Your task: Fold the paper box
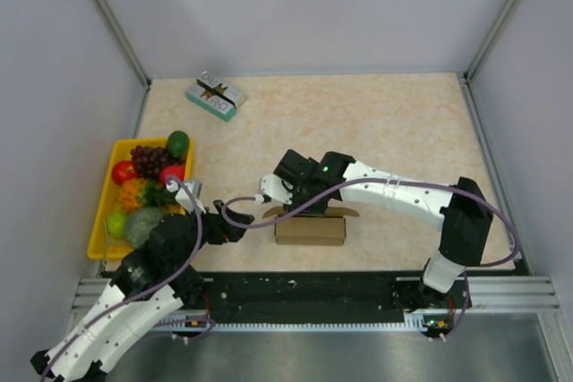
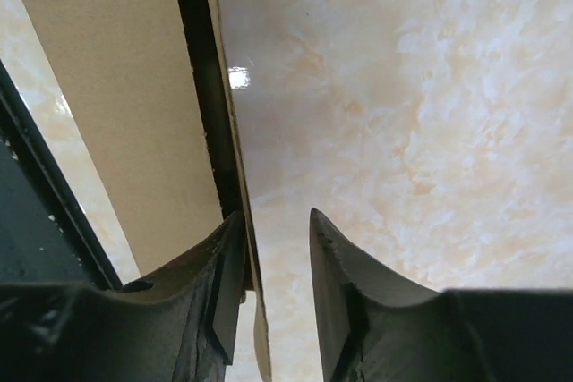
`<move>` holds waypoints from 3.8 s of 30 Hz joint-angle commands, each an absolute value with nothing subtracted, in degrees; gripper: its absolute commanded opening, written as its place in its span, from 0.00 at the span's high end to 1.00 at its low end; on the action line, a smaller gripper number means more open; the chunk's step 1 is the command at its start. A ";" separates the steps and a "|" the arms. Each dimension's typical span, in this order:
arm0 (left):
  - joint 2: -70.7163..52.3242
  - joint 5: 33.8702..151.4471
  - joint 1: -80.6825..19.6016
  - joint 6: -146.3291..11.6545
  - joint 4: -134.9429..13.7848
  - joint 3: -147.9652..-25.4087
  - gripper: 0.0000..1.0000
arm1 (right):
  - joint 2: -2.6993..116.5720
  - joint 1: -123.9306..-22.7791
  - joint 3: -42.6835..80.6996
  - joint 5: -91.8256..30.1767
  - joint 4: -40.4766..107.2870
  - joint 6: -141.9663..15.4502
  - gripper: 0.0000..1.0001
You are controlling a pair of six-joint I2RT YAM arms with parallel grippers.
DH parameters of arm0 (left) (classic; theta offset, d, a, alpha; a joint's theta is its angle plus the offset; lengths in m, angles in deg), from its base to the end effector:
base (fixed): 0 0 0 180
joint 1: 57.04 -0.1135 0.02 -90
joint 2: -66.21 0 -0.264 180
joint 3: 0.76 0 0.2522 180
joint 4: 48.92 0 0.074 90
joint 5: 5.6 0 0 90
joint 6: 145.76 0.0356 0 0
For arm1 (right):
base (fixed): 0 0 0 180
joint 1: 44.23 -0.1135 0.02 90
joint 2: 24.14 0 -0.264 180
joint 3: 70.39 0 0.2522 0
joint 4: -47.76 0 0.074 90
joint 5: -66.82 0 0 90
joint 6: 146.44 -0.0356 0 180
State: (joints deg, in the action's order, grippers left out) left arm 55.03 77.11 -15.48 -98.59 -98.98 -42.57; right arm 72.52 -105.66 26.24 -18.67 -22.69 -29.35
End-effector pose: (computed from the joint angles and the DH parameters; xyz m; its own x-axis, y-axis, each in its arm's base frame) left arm 0.0637 -0.0504 0.2568 -0.5690 -0.3967 -0.7203 0.2477 0.7526 -0.6102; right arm 0.1648 0.2967 0.2724 -0.0083 -0.9646 -0.2637 -0.9735 0.0680 -0.2181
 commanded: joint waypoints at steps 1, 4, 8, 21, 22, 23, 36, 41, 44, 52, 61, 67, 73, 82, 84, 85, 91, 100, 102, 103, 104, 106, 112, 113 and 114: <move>52.60 79.82 -15.55 -98.04 -93.28 -40.62 0.15 | 67.18 -104.96 25.11 -15.28 -19.70 -31.47 0.62; 47.43 82.80 -15.55 -97.25 -92.83 -41.67 0.14 | 62.53 -104.96 23.45 -14.75 -17.42 -36.04 0.50; 40.30 87.21 -15.47 -94.96 -92.21 -44.13 0.13 | 54.71 -104.17 19.77 -15.89 -14.17 -45.52 0.41; 12.08 89.93 -15.47 -75.98 -104.78 -66.37 0.33 | 32.98 -85.71 0.86 -31.97 -11.26 -71.39 0.32; 10.16 91.15 -15.55 -74.41 -105.13 -67.42 0.34 | 33.16 -85.63 0.59 -31.71 -11.18 -71.38 0.32; 9.35 92.47 -15.47 -73.78 -105.31 -68.04 0.36 | 33.51 -85.36 0.24 -31.27 -11.35 -71.21 0.33; 5.39 95.12 -15.47 -70.08 -104.61 -68.92 0.57 | 35.80 -85.01 -3.36 -27.66 -9.86 -69.01 0.59; 5.83 95.29 -15.55 -70.96 -104.08 -68.40 0.59 | 38.08 -85.01 -4.33 -30.57 -8.10 -69.45 0.69; 5.48 96.08 -15.55 -71.58 -103.20 -67.78 0.60 | 37.73 -85.10 -4.68 -30.30 -7.40 -69.89 0.71; 5.21 95.48 -15.47 -71.49 -102.67 -67.69 0.61 | 38.17 -85.10 -4.60 -29.60 -6.96 -69.45 0.70; 6.09 88.01 -15.55 -70.35 -104.52 -68.13 0.45 | 37.47 -85.01 -4.42 -26.09 -7.04 -68.93 0.60; 4.34 93.97 -15.47 -70.00 -102.67 -67.60 0.47 | 38.87 -85.01 -4.51 -27.05 -7.04 -68.57 0.59; 3.28 95.30 -15.55 -70.61 -101.97 -66.55 0.56 | 39.75 -85.10 -5.03 -27.75 -6.61 -68.75 0.63; 3.81 96.96 -15.47 -72.19 -102.06 -66.64 0.72 | 38.96 -85.10 -6.70 -32.84 -3.80 -71.20 0.91; 3.98 97.49 -15.47 -72.98 -101.45 -66.46 0.76 | 38.52 -85.10 -7.40 -35.04 -3.00 -72.61 0.95; 3.98 98.28 -15.47 -73.25 -101.18 -66.37 0.78 | 38.26 -85.18 -7.76 -35.57 -2.13 -73.14 0.99; 4.07 99.95 -15.47 -76.32 -98.81 -65.32 0.91 | 35.71 -85.89 -8.90 -35.93 -1.15 -77.00 1.00; 5.30 101.10 -15.38 -83.09 -94.59 -63.12 1.00 | 35.62 -90.36 -10.75 -31.54 0.34 -82.02 1.00; 5.65 100.31 -15.47 -84.67 -94.06 -62.86 1.00 | 35.97 -91.16 -11.18 -29.17 0.25 -81.67 1.00; 5.83 100.13 -15.38 -85.28 -93.89 -62.68 1.00 | 36.15 -92.03 -11.45 -28.12 0.16 -81.58 1.00; 6.18 100.13 -15.47 -86.33 -93.27 -62.42 1.00 | 36.15 -92.21 -11.71 -26.89 -0.01 -80.97 1.00; 6.79 99.87 -15.47 -87.39 -92.74 -62.07 1.00 | 36.24 -92.30 -12.33 -26.70 -0.45 -80.26 1.00; 7.85 97.40 -15.38 -93.63 -90.47 -60.40 1.00 | 35.09 -92.39 -12.15 -26.70 -1.07 -79.12 1.00; 8.46 96.71 -15.38 -95.47 -89.85 -59.09 1.00 | 35.09 -92.30 -12.07 -27.13 -1.07 -79.38 1.00; 8.90 96.18 -15.38 -96.35 -89.32 -58.56 1.00 | 35.09 -92.30 -11.80 -27.31 -1.07 -79.38 1.00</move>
